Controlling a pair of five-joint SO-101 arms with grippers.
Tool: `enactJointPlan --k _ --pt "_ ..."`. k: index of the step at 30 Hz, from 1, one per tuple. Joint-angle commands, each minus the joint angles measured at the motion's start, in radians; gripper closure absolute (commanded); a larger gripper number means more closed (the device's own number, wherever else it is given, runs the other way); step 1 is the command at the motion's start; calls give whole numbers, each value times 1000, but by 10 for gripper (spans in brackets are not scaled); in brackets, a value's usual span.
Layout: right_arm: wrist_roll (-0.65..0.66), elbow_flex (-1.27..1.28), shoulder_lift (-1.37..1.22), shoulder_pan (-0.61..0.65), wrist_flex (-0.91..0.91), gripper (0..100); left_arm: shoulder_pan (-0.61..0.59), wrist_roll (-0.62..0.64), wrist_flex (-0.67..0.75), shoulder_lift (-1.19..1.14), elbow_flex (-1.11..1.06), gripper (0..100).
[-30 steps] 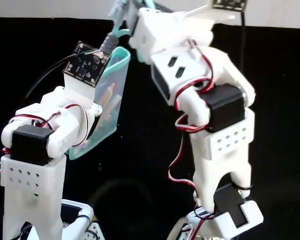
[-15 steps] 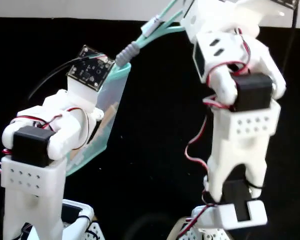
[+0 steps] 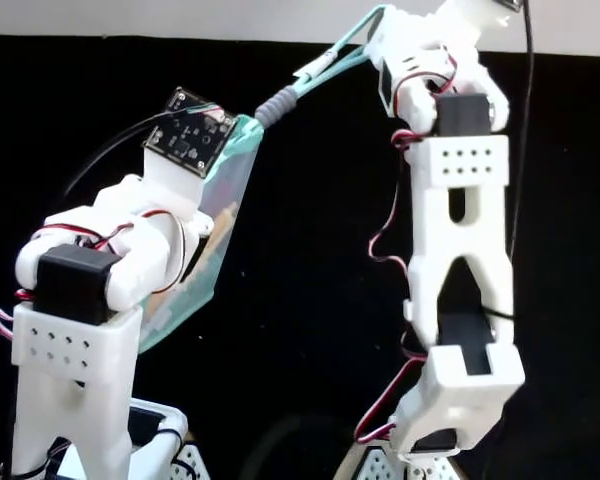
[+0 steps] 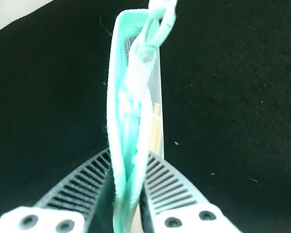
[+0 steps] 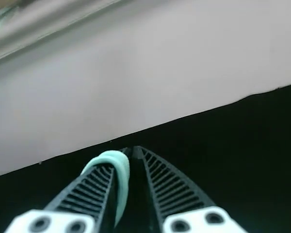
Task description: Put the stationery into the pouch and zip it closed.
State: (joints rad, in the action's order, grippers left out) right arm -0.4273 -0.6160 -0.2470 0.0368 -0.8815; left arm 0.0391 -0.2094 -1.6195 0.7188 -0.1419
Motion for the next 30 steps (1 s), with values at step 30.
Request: enactJointPlan --k 30 --pt "-74 -185 -404 -237 657 993 -73 -3 -77 -2 -1 994"
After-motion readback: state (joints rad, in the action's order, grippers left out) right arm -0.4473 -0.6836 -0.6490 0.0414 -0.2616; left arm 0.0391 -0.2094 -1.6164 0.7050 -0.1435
